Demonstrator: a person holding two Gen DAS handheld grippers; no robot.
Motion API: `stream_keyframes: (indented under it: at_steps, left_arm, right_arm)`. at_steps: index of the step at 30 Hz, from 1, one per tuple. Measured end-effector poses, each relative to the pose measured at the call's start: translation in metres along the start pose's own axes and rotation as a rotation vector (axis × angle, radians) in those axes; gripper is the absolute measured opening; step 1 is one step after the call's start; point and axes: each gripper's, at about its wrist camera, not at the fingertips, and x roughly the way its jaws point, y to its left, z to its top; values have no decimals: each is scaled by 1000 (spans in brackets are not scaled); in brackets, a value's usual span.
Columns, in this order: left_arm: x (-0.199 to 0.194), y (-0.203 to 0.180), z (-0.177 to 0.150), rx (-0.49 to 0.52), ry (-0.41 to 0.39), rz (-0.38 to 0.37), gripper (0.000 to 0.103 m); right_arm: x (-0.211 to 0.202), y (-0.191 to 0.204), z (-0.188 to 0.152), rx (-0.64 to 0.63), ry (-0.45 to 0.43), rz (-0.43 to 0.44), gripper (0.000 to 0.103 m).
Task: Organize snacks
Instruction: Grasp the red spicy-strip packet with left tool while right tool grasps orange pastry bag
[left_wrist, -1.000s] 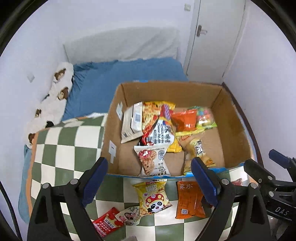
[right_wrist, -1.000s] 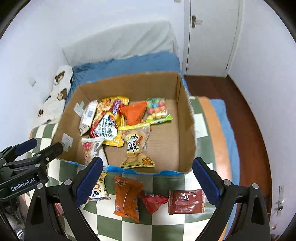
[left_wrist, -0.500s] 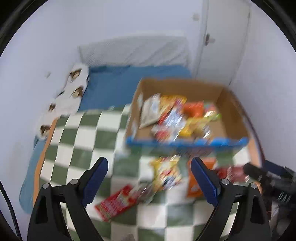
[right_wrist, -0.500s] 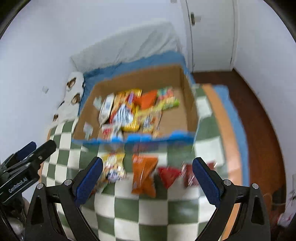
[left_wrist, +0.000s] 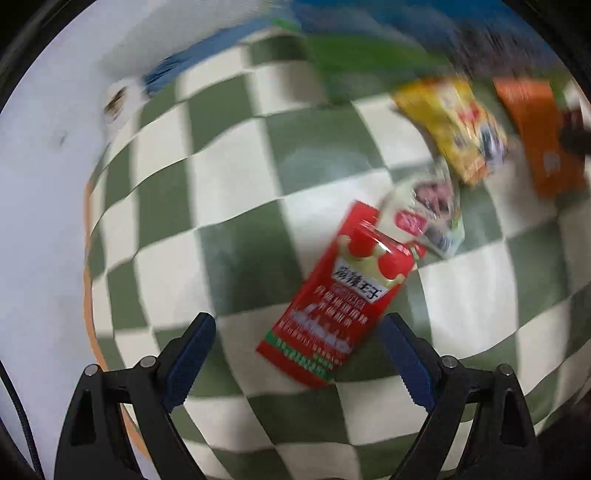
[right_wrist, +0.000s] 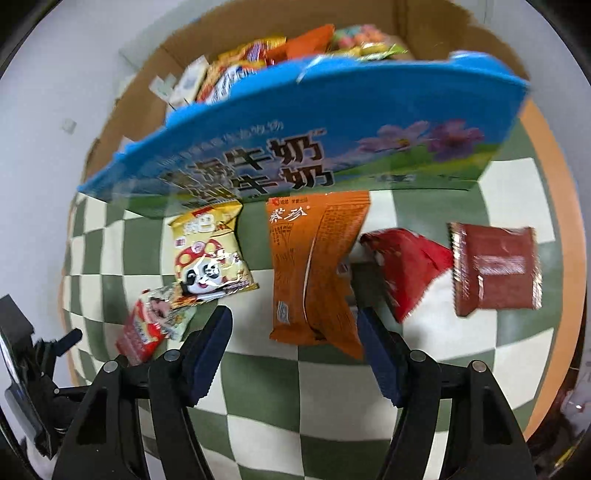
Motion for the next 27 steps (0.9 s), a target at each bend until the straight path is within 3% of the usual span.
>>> stream_keyframes:
  at_steps: [3,5,7,8,11,13,18,22,27]
  left_arm:
    - [31,-17,10,119,85,-7,92]
    - [43,-18,15,118,111,-38,92]
    - [44,-9,18,49,101,-113,78]
    - [41,-3,17,-13,96,-167,62]
    - [38,8,8,-156,93,-216,60]
    - [42,14,-4,-273,127,-260,59]
    - [47,18,-47,-546,184,-385,60]
    - [46,1,-76,-601,214,-426,60]
    - [41,-25,-93,-545,229,-421,60]
  right_arm:
    - [14,4,10,4,21,-30,73]
    - [24,6,16,17,31,-47,73]
    - [32,5,21,22,34,-61,73]
    - [37,5,23,23,36,-67,72]
    - [47,6,22,15,36,-83,55]
    - [49,7,18,7,30,-74,50]
    - [52,10,-12,-38,73,-47,49]
    - [52,8,-55,-79,130,-27,49]
    - [51,2,-107,-96,200,-6,49]
